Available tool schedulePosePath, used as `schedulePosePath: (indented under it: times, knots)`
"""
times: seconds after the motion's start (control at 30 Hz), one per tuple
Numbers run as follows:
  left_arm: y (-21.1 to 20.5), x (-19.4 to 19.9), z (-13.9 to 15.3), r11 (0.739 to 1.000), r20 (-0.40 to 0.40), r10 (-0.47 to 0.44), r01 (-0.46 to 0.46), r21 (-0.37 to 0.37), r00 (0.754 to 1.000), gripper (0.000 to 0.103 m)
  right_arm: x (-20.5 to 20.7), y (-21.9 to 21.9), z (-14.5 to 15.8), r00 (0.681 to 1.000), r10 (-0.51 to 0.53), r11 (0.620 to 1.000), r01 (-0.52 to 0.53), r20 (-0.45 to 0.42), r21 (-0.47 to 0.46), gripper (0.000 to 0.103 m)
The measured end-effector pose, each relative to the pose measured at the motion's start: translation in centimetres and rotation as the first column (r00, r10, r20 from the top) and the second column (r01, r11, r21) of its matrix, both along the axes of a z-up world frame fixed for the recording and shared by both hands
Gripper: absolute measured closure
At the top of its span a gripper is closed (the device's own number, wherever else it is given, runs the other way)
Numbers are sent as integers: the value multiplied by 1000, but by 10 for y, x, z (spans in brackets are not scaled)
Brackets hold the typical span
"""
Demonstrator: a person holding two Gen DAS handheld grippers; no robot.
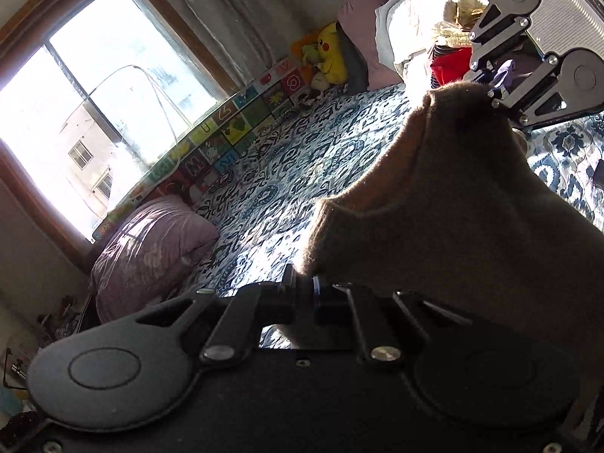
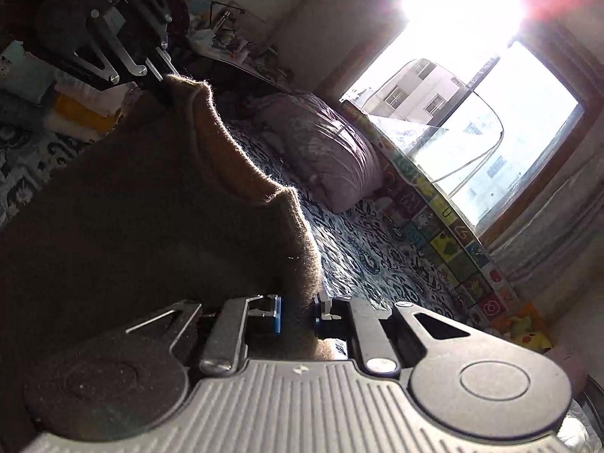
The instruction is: Fold clothes
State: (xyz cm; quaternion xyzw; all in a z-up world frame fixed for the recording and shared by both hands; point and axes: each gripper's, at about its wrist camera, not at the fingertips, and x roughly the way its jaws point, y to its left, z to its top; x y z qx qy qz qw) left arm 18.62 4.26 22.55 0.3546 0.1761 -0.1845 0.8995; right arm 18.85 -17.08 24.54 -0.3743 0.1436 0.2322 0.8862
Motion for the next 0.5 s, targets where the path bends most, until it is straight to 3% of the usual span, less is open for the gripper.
schedulePosePath:
  times: [0.2,0.3,0.4,0.5]
  knots:
    - [-11,74,3,999,19,54,-54,-4,998,96,86,3,-6,997,-72,997,72,17,3,89]
    - [-17,100,20,996,99,93,-92,-15,991,96,121,4,4,990,-124,992,123,64,23,89]
    - [-15,101,57,988,211,133,-111,-111,968,96,141,1,35,967,-184,980,168,175,103,89]
    - [-7,82,89,975,280,153,-99,-200,948,96,135,-2,68,926,-225,966,170,304,196,89]
